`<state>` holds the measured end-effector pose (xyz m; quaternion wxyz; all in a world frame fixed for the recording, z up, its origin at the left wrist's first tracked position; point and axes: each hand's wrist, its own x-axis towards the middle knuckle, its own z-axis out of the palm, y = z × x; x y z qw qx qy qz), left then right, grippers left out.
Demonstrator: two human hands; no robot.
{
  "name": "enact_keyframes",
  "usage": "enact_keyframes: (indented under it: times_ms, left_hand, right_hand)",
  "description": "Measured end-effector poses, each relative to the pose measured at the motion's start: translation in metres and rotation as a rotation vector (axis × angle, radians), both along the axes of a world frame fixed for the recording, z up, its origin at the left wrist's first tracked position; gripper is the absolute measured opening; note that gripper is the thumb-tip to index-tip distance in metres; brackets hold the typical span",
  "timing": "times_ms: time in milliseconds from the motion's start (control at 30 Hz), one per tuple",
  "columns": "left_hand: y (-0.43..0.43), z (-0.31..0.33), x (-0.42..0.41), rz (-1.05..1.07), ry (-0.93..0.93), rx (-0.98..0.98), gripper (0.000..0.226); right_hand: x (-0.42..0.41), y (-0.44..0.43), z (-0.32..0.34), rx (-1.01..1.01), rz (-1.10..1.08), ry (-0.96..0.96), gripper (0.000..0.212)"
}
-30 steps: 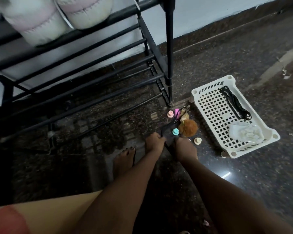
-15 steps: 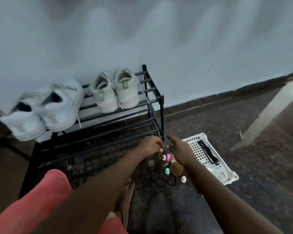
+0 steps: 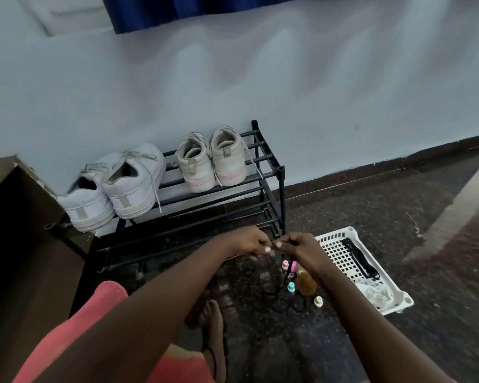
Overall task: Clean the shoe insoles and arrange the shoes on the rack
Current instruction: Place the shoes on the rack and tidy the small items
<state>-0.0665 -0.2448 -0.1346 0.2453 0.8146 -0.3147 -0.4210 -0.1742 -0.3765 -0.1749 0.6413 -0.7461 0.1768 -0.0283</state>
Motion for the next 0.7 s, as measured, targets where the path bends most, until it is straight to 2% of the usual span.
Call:
enact_keyframes:
  times_ms: [67,133,200,267,367,500,567,700]
  left_hand:
    - [0.004,-0.003,0.006,0.126,0.284,-0.044,0.017]
    - [0.007,-0.001,0.012,0.282,0.524,-0.178,0.021]
    - [0.010,0.000,0.021,0.504,0.684,-0.378,0.022]
    - [0.014,-0.001,0.030,0.754,0.760,-0.542,0.020]
    - [0.021,-0.009,0.042,1.074,0.746,-0.662,0.020]
    - [0.034,-0.024,0.045,1.371,0.699,-0.694,0.028]
    - [0.037,-0.031,0.038,1.339,0.660,-0.595,0.029]
    - [0.018,-0.038,0.012,1.012,0.446,-0.359,0.023]
  right_hand:
    - [0.003,-0.002,-0.007,0.092,-0.011,0.020,0.020]
    - [0.003,-0.007,-0.015,0.209,-0.057,0.053,0.027]
    - [0.001,-0.015,-0.022,0.305,-0.116,0.070,0.032]
    - [-0.003,-0.022,-0.022,0.349,-0.145,0.089,0.035]
    - [-0.007,-0.037,-0.015,0.340,-0.189,0.109,0.024]
    - [-0.005,-0.057,-0.014,0.178,-0.219,0.116,0.025]
    - [-0.004,-0.055,-0.015,0.092,-0.220,0.131,0.023]
    - [0.001,-0.035,-0.008,-0.308,-0.068,0.158,0.035]
